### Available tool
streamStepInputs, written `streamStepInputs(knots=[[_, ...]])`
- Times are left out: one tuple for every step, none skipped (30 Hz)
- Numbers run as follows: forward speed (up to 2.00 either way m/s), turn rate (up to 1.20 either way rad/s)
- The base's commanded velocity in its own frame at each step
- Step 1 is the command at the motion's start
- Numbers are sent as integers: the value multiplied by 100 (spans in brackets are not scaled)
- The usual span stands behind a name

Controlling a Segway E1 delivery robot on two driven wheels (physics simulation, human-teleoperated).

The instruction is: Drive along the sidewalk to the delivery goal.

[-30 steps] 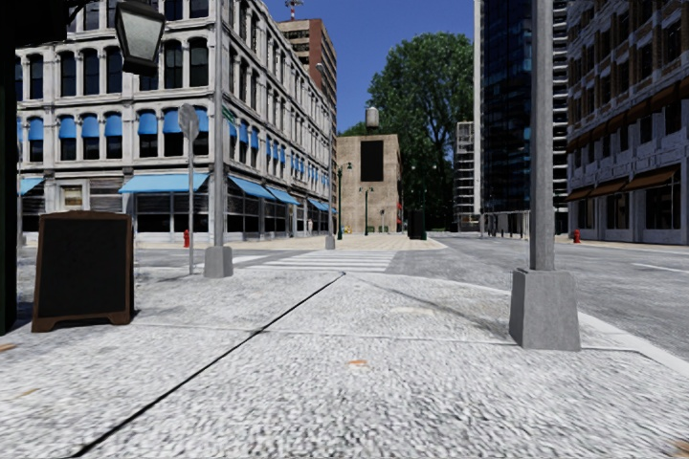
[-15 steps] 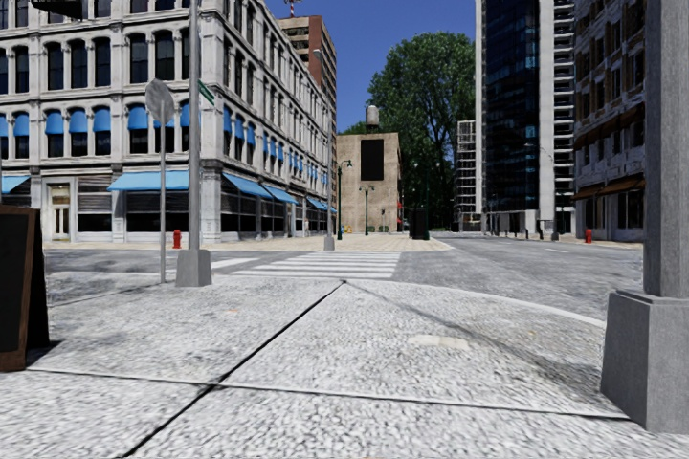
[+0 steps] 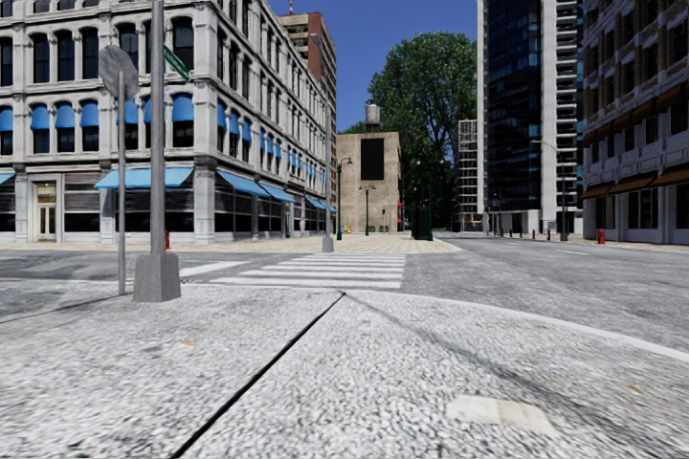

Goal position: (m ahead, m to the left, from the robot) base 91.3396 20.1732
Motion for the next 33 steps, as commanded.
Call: streamStepInputs(knots=[[200, 0], [200, 0], [200, 0], [200, 0], [200, 0], [200, 0], [200, 0], [200, 0], [200, 0], [200, 0], [200, 0], [200, 0], [200, 0], [200, 0], [200, 0], [200, 0], [200, 0], [200, 0], [200, 0], [200, 0], [200, 0], [200, 0], [200, 0], [200, 0], [200, 0], [200, 0], [200, 0], [200, 0], [200, 0], [200, 0], [200, 0], [200, 0], [200, 0]])
